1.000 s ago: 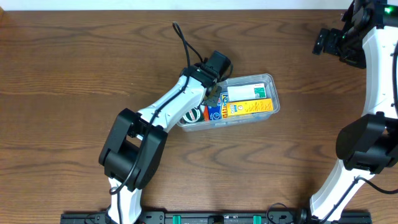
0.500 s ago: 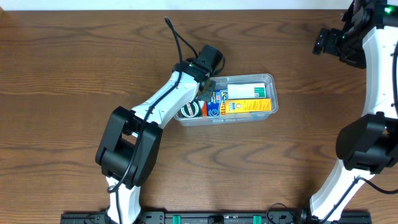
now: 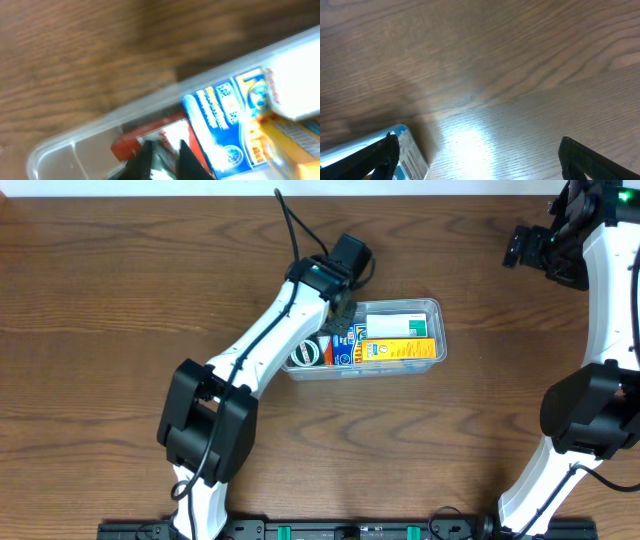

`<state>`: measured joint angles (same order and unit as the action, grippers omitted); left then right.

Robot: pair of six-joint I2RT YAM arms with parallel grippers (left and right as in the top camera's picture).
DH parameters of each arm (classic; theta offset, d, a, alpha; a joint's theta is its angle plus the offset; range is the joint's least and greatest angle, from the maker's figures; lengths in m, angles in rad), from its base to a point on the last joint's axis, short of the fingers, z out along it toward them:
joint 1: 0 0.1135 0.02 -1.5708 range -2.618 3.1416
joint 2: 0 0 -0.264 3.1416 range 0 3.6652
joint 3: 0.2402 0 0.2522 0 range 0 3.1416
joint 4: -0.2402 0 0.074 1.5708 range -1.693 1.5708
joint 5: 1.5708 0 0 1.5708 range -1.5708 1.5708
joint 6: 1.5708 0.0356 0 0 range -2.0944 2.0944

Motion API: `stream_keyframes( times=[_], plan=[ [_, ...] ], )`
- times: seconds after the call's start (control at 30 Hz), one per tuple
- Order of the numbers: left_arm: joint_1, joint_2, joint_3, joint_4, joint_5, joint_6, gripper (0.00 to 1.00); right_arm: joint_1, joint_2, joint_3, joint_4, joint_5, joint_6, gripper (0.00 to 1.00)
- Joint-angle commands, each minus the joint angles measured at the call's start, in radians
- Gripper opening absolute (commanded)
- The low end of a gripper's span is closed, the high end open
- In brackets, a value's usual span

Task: Pack container

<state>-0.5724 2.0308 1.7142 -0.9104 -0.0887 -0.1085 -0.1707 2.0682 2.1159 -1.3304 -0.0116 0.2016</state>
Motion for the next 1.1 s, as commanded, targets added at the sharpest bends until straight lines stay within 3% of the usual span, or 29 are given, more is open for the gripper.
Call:
stream_keyframes(
  times=[0.0,0.07,0.17,0.2,0.43,0.67,0.87,1.07],
  plan=[
    [-0.034,-0.052,0.032,-0.024,0.025,-0.004,0.27,0.001,-0.002,0.015,-0.001,-0.007,0.011,0.99],
    [-0.051,-0.090,0.033,-0.027,0.025,-0.004,0.31,0.001,-0.002,0.015,-0.001,-0.007,0.011,0.99],
    [-0.070,-0.158,0.033,-0.028,0.025,-0.004,0.56,0.001,-0.002,0.015,-0.001,-0.007,0.011,0.99],
    [-0.076,-0.187,0.033,-0.028,0.025,-0.004,0.98,0.001,-0.002,0.015,-0.001,-0.007,0.011,0.99],
    [-0.097,-0.343,0.033,-0.056,0.025,-0.004,0.98,0.001,-0.002,0.015,-0.001,-0.007,0.011,0.99],
    [-0.093,-0.423,0.033,-0.239,0.024,-0.008,0.98,0.001,-0.002,0.015,-0.001,-0.007,0.011,0.99],
    [-0.035,-0.472,0.033,-0.340,-0.002,-0.194,0.98,0.001,-0.002,0.015,-0.001,-0.007,0.011,0.99],
    [0.013,-0.531,0.023,-0.310,-0.037,-0.215,0.98,0.001,-0.002,0.015,-0.001,-0.007,0.011,0.99]
  ],
)
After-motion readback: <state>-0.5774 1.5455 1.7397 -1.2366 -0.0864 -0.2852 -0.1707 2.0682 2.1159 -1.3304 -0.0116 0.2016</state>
